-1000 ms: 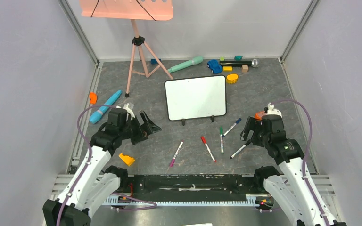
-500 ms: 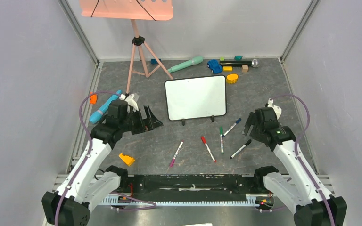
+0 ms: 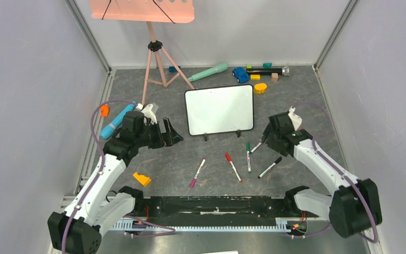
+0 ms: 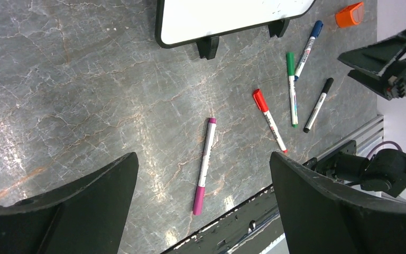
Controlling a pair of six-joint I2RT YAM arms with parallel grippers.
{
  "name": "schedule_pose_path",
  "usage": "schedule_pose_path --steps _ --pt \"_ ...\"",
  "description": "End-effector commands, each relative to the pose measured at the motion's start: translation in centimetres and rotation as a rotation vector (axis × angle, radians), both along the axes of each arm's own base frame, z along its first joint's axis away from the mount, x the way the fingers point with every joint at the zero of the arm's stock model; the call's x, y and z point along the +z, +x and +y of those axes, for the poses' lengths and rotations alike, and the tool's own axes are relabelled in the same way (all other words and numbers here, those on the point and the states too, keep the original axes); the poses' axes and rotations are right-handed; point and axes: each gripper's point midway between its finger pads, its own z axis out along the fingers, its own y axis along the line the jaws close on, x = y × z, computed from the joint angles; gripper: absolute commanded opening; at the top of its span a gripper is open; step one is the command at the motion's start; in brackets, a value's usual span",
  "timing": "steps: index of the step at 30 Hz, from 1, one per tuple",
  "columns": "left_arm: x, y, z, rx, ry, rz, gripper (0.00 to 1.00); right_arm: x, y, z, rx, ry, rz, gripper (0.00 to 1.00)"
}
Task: Write a sentence on the whiteboard
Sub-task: Pick up the whiteboard marker from the center of the board.
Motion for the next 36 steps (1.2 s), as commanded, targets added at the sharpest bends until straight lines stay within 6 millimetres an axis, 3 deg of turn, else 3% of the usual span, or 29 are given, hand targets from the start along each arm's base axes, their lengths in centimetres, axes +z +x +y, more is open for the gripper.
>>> schedule_pose_path --steps 1,6,19,22,23,29,33,36 --pt "0.6 0.7 -0.5 -0.035 -0.009 -0.082 1.00 1.5 3.4 2.0 -0.038 0.012 -0.066 0.76" --pt "0.6 0.7 -0.7 -0.040 -0.015 -0.086 1.00 -0.1 4.0 2.8 -0.064 0.027 -0.031 0.65" --pt "0.3 0.5 -1.5 -0.074 -0.028 -0.091 1.00 -4.3 5.1 3.9 -0.044 0.002 0.072 0.63" --pt "0.6 0.5 -1.7 -0.088 -0.039 -0.111 1.00 -4.9 5.2 3.8 -0.033 -0.013 0.093 0.51" --pt "0.6 0.4 -1.7 -0.090 -0.042 -0.117 1.00 -5.1 5.2 3.8 -0.025 -0.019 0.099 0.41" --pt "0.8 0.4 -1.9 -0.093 -0.049 -0.129 1.00 -4.7 4.4 3.2 0.013 -0.065 0.133 0.01" --pt "1.4 -0.1 -3.0 -0.159 -0.088 -0.147 1.00 -2.8 4.5 4.1 0.213 -0.073 0.097 0.00" --pt "2.0 -0.6 -4.2 -0.214 -0.121 -0.162 1.00 -0.4 4.7 7.6 0.518 0.020 -0.005 0.00"
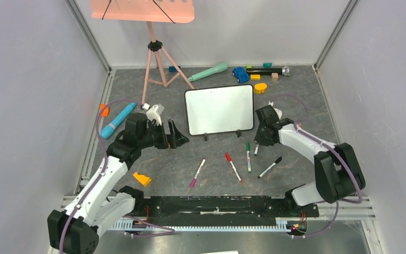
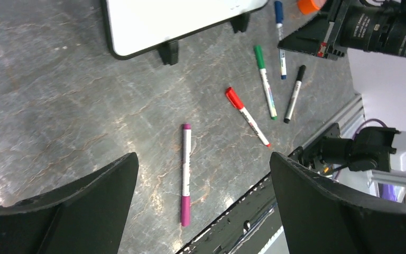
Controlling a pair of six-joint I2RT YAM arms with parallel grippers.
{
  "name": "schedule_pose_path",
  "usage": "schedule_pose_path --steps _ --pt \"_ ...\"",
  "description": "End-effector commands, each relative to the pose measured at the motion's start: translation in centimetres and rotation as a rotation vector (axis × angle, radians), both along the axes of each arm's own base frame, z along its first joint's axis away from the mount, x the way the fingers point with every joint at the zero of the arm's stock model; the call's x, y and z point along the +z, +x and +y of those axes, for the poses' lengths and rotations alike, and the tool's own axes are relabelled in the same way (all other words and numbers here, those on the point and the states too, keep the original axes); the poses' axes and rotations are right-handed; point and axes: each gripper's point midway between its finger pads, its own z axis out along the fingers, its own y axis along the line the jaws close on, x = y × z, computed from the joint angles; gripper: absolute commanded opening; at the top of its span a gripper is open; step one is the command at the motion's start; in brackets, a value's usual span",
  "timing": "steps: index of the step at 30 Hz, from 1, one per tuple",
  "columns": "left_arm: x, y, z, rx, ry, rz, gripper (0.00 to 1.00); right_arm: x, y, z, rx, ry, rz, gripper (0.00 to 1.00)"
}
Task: Write a sentence on the whiteboard
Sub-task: Pick up the whiteboard marker from the center of the board, then pass from the right arm to the left
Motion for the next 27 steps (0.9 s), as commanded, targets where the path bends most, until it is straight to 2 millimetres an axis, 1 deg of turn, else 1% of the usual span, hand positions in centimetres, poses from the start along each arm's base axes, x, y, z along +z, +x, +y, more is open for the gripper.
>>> schedule_pose_path --steps 1,3,5,9,12,16,19,20,22,27 --pt "2.0 -0.4 -2.3 -0.127 -0.065 -0.092 1.00 5.2 1.2 4.7 0.430 0.154 -0.169 0.00" --pt "2.7 -0.6 -3.2 -0.159 -0.094 -0.098 1.00 7.6 0.9 6.7 0.554 0.239 -0.265 0.00" --pt "3.4 -0.6 -4.4 -0.182 -0.122 -0.096 1.00 9.5 0.3 8.2 0.648 0.315 -0.342 0.00" --pt "5.3 0.2 -6.6 -0.174 -0.211 -0.044 0.99 12.7 -1.1 11.1 0.784 0.470 -0.428 0.00" --pt "6.4 1.3 -7.9 -0.157 -0.261 0.019 0.94 14.5 -2.0 13.1 0.883 0.530 -0.485 0.00" --pt "7.6 2.6 -9.1 -0.159 -0.302 0.053 0.91 16.1 -3.4 15.4 0.992 0.581 -0.511 0.00" --pt "8.2 3.3 -9.7 -0.162 -0.337 0.054 0.84 17.1 -4.1 16.6 1.039 0.617 -0.525 0.00" --pt "8.1 3.4 -10.0 -0.169 -0.347 0.064 0.79 17.5 -4.4 17.0 1.055 0.626 -0.533 0.00" --pt "8.0 3.3 -10.5 -0.189 -0.363 0.091 0.74 18.2 -4.7 17.6 1.077 0.638 -0.551 0.00" --pt "7.2 3.1 -10.8 -0.197 -0.370 0.136 0.72 19.1 -5.4 18.9 1.127 0.677 -0.560 0.00"
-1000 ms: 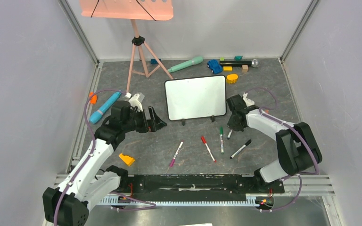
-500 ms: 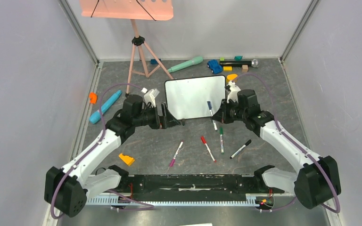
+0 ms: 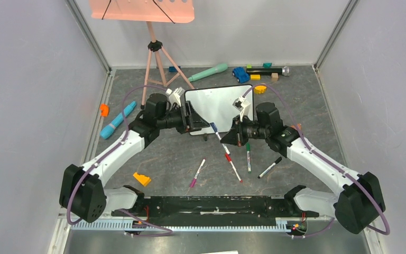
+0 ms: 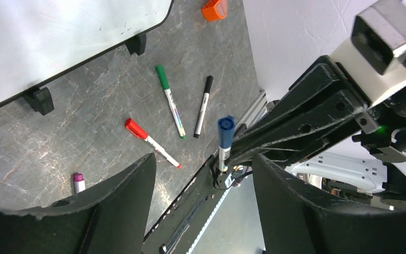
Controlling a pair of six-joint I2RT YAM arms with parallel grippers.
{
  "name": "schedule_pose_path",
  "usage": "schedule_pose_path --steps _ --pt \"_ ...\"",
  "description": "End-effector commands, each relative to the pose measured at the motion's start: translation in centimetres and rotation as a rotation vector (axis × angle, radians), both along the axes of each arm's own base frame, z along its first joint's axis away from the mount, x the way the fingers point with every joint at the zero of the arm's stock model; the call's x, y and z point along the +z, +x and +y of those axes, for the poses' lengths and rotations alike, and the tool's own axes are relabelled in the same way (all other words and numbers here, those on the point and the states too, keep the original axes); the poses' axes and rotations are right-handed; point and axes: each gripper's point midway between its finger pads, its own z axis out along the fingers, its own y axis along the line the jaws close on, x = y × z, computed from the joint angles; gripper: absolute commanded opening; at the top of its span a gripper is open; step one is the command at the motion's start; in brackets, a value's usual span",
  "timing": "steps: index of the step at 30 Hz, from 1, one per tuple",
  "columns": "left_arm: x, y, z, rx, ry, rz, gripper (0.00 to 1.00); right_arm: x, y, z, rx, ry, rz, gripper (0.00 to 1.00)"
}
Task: Write a sentence on the whiteboard
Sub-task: Pass from the right arm to the left
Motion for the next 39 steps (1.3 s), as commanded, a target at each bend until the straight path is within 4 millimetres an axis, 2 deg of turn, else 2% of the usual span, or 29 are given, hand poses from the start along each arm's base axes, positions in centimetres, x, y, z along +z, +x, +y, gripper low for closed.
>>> schedule_pose_path --steps 1,4,5,8,12,16,20,22,26,28,31,32,34,37,38,39 --pt "2.4 -0.3 -1.1 -0.038 -0.081 -0.001 0.70 4.1 0.2 2.0 0.080 0.090 -0.101 0.00" --pt "2.6 -0.6 -1.7 -0.074 -0.105 0.001 0.54 4.3 0.0 2.7 0.107 0.093 -0.109 0.00" --pt "2.5 -0.6 -1.8 -0.083 -0.108 0.013 0.51 4.4 0.0 3.0 0.115 0.095 -0.111 0.00" --pt "2.1 -0.7 -2.1 -0.095 -0.113 0.051 0.51 4.3 -0.1 3.7 0.140 0.094 -0.104 0.00" --pt "2.1 -0.7 -2.2 -0.095 -0.113 0.053 0.57 4.1 -0.3 4.5 0.177 0.085 -0.101 0.00" --pt "2.2 -0.6 -2.3 -0.096 -0.113 0.049 0.45 4.1 -0.4 4.8 0.195 0.084 -0.105 0.00" --pt "2.4 -0.6 -2.2 -0.094 -0.113 0.051 0.46 3.5 -0.4 4.6 0.203 0.060 -0.098 0.00" --pt "2.5 -0.7 -2.2 -0.096 -0.114 0.050 0.44 3.3 -0.5 4.5 0.202 0.050 -0.097 0.00" --pt "2.2 -0.9 -2.2 -0.107 -0.106 0.059 0.22 3.0 -0.7 4.2 0.192 0.044 -0.100 0.00" --pt "2.2 -1.1 -2.2 -0.114 -0.105 0.059 0.05 2.8 -0.5 4.0 0.178 0.037 -0.101 0.00" --pt "2.2 -1.2 -2.1 -0.114 -0.105 0.062 0.02 3.0 -0.3 3.9 0.162 0.039 -0.110 0.00" --pt "2.2 -1.2 -2.1 -0.113 -0.106 0.065 0.02 3.2 -0.1 3.9 0.152 0.039 -0.114 0.06" --pt "2.7 -1.1 -2.2 -0.108 -0.116 0.065 0.02 3.5 0.3 3.7 0.103 0.038 -0.108 0.44" --pt "4.3 -0.7 -2.5 -0.086 -0.173 0.061 0.02 5.1 0.8 3.2 -0.019 0.130 -0.099 0.84" --pt "5.2 -0.5 -2.6 -0.076 -0.207 0.053 0.02 6.3 0.9 3.2 -0.053 0.199 -0.102 0.90" --pt "6.2 -0.2 -2.8 -0.067 -0.239 0.040 0.02 6.9 1.0 3.0 -0.092 0.252 -0.098 0.92"
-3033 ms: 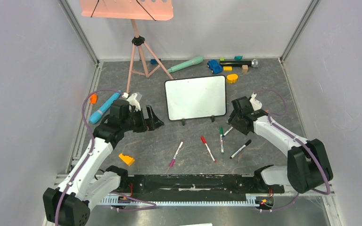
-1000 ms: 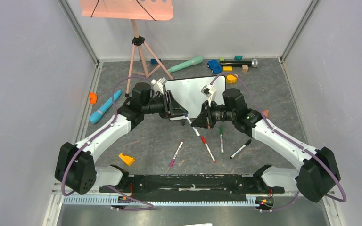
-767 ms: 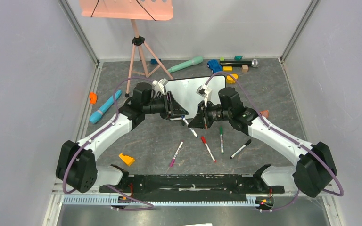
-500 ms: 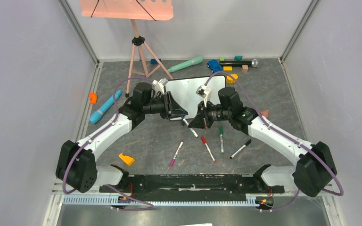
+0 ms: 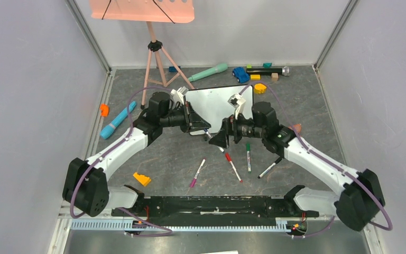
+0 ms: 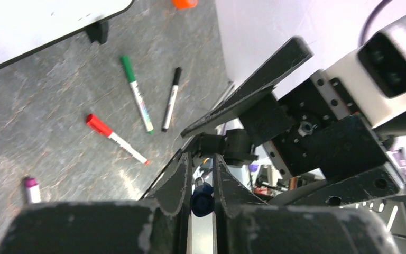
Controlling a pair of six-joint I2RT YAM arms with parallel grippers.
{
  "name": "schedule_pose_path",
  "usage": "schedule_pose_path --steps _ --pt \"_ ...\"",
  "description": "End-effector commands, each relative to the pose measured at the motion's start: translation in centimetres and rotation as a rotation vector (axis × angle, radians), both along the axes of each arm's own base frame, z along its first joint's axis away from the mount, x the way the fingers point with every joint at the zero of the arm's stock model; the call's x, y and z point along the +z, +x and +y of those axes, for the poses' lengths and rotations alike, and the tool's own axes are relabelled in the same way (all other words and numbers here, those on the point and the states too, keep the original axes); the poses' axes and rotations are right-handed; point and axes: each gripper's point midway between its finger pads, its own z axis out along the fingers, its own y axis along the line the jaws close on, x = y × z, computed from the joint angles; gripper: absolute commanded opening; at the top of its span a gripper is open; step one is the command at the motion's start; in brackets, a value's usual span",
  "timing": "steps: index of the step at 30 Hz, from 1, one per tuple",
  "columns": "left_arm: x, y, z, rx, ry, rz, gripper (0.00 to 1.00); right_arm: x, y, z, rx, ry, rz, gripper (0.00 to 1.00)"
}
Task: Write a sentence on the whiteboard
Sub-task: Pass from the right arm to the left, then open the pen cap from the whiteboard marker.
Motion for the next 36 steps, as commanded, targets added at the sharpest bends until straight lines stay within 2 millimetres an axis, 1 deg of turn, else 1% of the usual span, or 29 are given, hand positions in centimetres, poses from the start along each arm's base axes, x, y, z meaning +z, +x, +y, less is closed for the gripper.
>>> schedule_pose_path --steps 1,3,5,6,8,11,12,14,19,23,27,32,36 --pt "6.7 0.7 -1.1 0.022 -0.185 -0.071 0.02 4.9 0.9 -0.6 -0.186 0.259 -0.013 0.92" --pt "8.3 1.3 -1.1 0.052 -0.233 -0.086 0.02 6.9 0.9 -1.0 -0.244 0.402 0.000 0.92" --pt "9.4 1.9 -1.1 0.069 -0.269 -0.106 0.02 8.0 0.9 -1.6 -0.294 0.538 0.040 0.91" --pt "10.1 2.2 -1.1 0.075 -0.294 -0.115 0.02 8.2 1.0 -1.9 -0.324 0.589 0.079 0.91" --pt "11.0 2.6 -1.3 0.079 -0.340 -0.114 0.02 9.1 1.0 -2.3 -0.347 0.691 0.122 0.89" --pt "12.1 2.7 -1.7 0.067 -0.401 -0.102 0.02 10.2 1.2 -2.6 -0.363 0.790 0.162 0.82" --pt "12.1 2.7 -1.7 0.065 -0.402 -0.097 0.02 10.5 1.3 -2.6 -0.363 0.806 0.165 0.79" --pt "11.8 2.7 -1.7 0.066 -0.397 -0.094 0.02 11.2 1.5 -2.5 -0.360 0.822 0.162 0.76" --pt "11.1 2.4 -1.4 0.074 -0.388 -0.086 0.02 11.6 1.7 -2.2 -0.352 0.830 0.182 0.69" --pt "10.7 2.4 -1.4 0.082 -0.369 -0.091 0.02 11.5 1.7 -2.1 -0.349 0.838 0.202 0.59" --pt "10.5 2.5 -1.3 0.091 -0.350 -0.105 0.02 11.3 1.9 -1.9 -0.351 0.829 0.218 0.46" --pt "9.9 2.6 -1.3 0.085 -0.324 -0.107 0.02 11.1 2.1 -1.6 -0.351 0.814 0.230 0.41" --pt "9.9 2.5 -1.4 0.078 -0.318 -0.111 0.02 11.4 2.3 -1.5 -0.352 0.819 0.228 0.45"
